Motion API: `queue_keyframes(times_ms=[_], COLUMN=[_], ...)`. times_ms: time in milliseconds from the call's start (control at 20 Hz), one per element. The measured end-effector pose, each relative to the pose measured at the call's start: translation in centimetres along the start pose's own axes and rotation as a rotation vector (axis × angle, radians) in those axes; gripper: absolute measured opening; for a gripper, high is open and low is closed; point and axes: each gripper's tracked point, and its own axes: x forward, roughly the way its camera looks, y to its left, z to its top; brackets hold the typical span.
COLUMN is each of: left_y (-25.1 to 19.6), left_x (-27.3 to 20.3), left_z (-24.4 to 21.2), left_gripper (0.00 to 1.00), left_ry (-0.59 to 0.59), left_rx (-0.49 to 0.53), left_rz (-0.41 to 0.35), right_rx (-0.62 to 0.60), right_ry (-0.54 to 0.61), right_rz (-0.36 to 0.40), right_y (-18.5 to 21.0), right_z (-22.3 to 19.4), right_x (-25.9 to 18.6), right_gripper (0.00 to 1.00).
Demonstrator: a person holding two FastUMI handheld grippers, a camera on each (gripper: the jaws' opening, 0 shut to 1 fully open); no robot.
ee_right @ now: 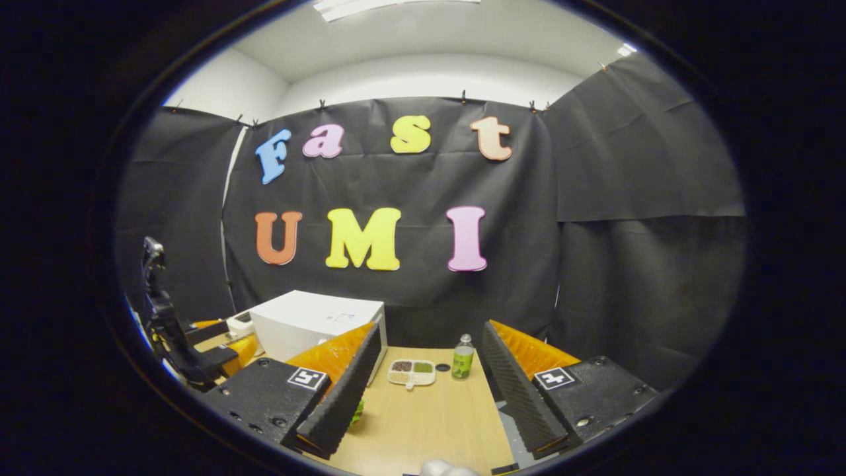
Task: Open the microwave oven with the left hand, put the food in, and close the microwave oven.
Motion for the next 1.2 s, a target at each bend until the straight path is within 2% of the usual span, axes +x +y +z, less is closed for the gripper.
queue_keyframes(times_ms=[500, 550, 700, 750, 800, 850, 900, 1000, 1050, 1100, 1150, 1200], left_y=[-2.1, -2.3, -2.8, -2.9, -3.1, -3.3, -3.3, -2.9, -2.8, -2.9, -3.1, -3.1], left_x=[13.9, 15.2, 18.5, 19.2, 19.8, 20.0, 20.2, 20.3, 20.8, 20.6, 20.7, 20.7], left_z=[-8.8, -9.8, -13.0, -14.1, -14.7, -15.1, -15.0, -14.3, -14.3, -14.4, -14.5, -14.4], left_gripper=[0.95, 0.94, 0.92, 0.90, 0.78, 0.86, 0.76, 0.66, 0.51, 0.29, 0.15, 0.22], left_ry=[0.045, 0.052, 0.089, 0.108, 0.120, 0.123, 0.108, 0.075, 0.066, 0.068, 0.072, 0.076], left_rx=[-0.013, -0.010, -0.032, -0.035, -0.029, -0.028, -0.029, -0.014, -0.025, -0.042, -0.051, -0.048], left_rz=[-0.006, -0.005, -0.013, -0.017, -0.028, -0.039, -0.043, -0.039, -0.048, -0.049, -0.053, -0.058], right_rx=[-0.039, -0.045, -0.066, -0.071, -0.074, -0.081, -0.086, -0.100, -0.106, -0.104, -0.100, -0.094], right_ry=[0.070, 0.077, 0.081, 0.080, 0.080, 0.083, 0.081, 0.089, 0.090, 0.089, 0.088, 0.091], right_rz=[-0.073, -0.083, -0.108, -0.115, -0.116, -0.123, -0.126, -0.127, -0.128, -0.128, -0.128, -0.125], right_y=[-2.2, -2.4, -2.8, -2.9, -2.8, -2.8, -2.9, -2.9, -2.9, -2.8, -2.7, -2.6], right_z=[-1.3, -1.4, -1.4, -1.3, -1.3, -1.2, -1.3, -1.3, -1.3, -1.2, -1.1, -1.2], right_x=[0.2, 0.3, 0.1, 0.0, -0.1, -0.2, -0.3, -0.5, -0.6, -0.6, -0.7, -0.6], right_gripper=[0.92, 0.99, 0.99, 0.99, 0.99, 0.99, 0.99, 0.96, 0.96, 1.00, 0.96, 0.96])
